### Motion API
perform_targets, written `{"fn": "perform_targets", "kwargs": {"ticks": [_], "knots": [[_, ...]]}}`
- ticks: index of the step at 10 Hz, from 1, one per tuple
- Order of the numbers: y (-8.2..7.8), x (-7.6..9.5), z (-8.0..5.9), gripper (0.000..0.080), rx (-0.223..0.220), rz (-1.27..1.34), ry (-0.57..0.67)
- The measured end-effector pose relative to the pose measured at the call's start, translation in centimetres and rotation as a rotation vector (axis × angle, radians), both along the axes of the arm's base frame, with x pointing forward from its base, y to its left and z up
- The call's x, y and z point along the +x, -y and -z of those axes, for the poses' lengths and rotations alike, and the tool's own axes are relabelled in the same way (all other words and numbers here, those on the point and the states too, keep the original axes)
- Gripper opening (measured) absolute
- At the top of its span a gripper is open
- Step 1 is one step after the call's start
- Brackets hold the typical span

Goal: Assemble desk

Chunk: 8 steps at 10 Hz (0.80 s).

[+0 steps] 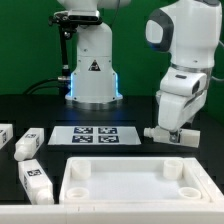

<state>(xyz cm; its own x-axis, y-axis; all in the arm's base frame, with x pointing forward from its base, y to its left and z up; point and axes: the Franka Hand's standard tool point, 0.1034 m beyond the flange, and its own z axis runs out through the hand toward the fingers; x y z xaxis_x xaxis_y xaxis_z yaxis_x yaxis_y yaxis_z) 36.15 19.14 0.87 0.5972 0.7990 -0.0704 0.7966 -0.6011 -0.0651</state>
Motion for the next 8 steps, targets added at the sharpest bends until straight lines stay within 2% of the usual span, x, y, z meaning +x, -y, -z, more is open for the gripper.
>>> {"fn": "perform_targets", "kwargs": {"ticks": [2, 3, 4, 5, 6, 8], "knots": [[0.0, -0.1, 0.1, 0.0649, 0.0, 0.007, 0.0], [0.0, -0.1, 0.2, 0.0561, 0.0, 0.008, 0.0], [0.0, -0.1, 0.2, 0.0425, -0.001, 0.008, -0.001], [0.0, -0.1, 0.2, 0.0425, -0.001, 0.018, -0.001], [0.2, 0.1, 0.1, 0.0284, -0.004, 0.022, -0.001], [1.4, 1.8, -0.9, 0.0284, -0.012, 0.111, 0.029]]}}
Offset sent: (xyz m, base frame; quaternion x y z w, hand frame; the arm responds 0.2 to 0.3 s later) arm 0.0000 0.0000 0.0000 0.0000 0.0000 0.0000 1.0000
